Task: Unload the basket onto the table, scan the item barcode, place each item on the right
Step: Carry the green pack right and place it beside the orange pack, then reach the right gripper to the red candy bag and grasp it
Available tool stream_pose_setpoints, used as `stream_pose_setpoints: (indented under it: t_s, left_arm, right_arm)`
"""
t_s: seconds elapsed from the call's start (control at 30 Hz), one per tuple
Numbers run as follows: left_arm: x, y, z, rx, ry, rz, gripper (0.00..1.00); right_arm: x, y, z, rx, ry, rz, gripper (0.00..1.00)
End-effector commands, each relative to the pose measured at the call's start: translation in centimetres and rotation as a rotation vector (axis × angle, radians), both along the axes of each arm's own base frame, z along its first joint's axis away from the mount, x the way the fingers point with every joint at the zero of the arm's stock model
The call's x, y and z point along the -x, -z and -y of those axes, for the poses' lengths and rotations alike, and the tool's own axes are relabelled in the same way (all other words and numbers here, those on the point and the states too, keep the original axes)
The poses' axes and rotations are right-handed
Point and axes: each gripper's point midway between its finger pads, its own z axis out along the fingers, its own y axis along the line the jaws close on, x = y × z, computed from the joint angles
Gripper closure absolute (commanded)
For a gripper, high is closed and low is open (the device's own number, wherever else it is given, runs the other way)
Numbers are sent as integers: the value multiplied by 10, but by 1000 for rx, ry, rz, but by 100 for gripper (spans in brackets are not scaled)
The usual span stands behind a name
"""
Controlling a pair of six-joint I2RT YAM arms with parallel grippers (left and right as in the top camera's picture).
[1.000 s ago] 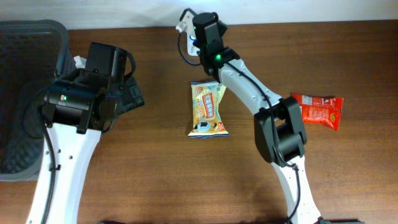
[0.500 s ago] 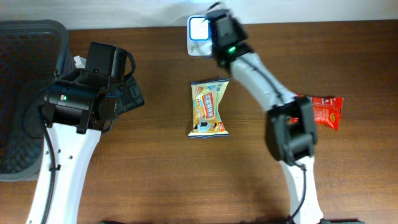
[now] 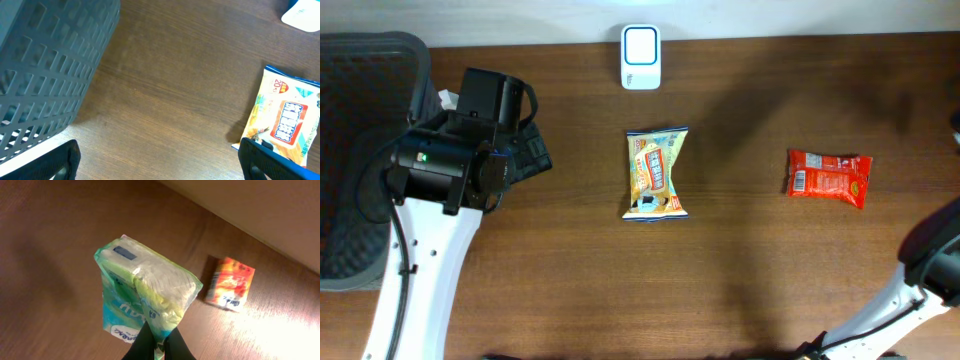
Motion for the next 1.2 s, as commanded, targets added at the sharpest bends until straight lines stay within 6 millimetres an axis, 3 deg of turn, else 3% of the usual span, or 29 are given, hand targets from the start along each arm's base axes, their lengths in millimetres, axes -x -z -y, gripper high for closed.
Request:
stream_pose_setpoints:
  t_s: [0.0,0.1,0.17,0.37,0.4,0.43,0.5,0.57,0.63,0.7,0.77,0.8,0.83,0.9,0.97,1.0,1.17]
  left_arm:
    - [2,-7,-2,5,-2,23,1]
    - [2,-7,-2,5,-2,23,1]
    - [2,-7,-2,5,-2,23,1]
    - [2,-7,-2,5,-2,23,1]
    - [2,-7,-2,5,-2,23,1]
    - [2,-7,-2,5,-2,23,1]
    - [2,-7,-2,5,-2,23,1]
    - [2,-7,-2,5,-2,23,1]
    - [2,-7,-2,5,-2,23,1]
    - [2,-7,-2,5,-2,23,1]
    - [2,-7,-2,5,-2,23,1]
    - [2,-7,-2,5,-2,23,1]
    - [2,-7,-2,5,-2,23,1]
    - [2,-7,-2,5,-2,23,1]
    - [2,-7,-2,5,-2,23,1]
    - [2,-7,-2,5,-2,23,1]
    - [2,-7,-2,5,-2,23,1]
  right_arm:
    - [25,26,24,-47,74,27,96]
    - [40,46,49,-20,126,58,96]
    - [44,58,54,-10,138,68,95]
    - [55,92,51,-23,150,38,87]
    - [54,92,50,-25,146,39,49]
    - [54,90,50,-19,112,19,18]
    - [56,81,48,-10,71,-4,9]
    - [53,63,40,-26,50,33,8]
    - [17,33,8,-160,-99,245,9]
    - [-28,-16,-56,-397,-367,554,9]
    - [-44,-48,-115,-629,-562,724,10]
    - [-46,-48,-137,-699,-604,721,11]
    - [-43,-41,-152,-731,-618,676,14]
    - [-28,-8,-174,-752,-539,464,17]
    - [-1,32,-187,-660,-391,134,10]
    - [1,41,-197,-627,-364,52,9]
    - [1,74,-216,-558,-296,-99,9]
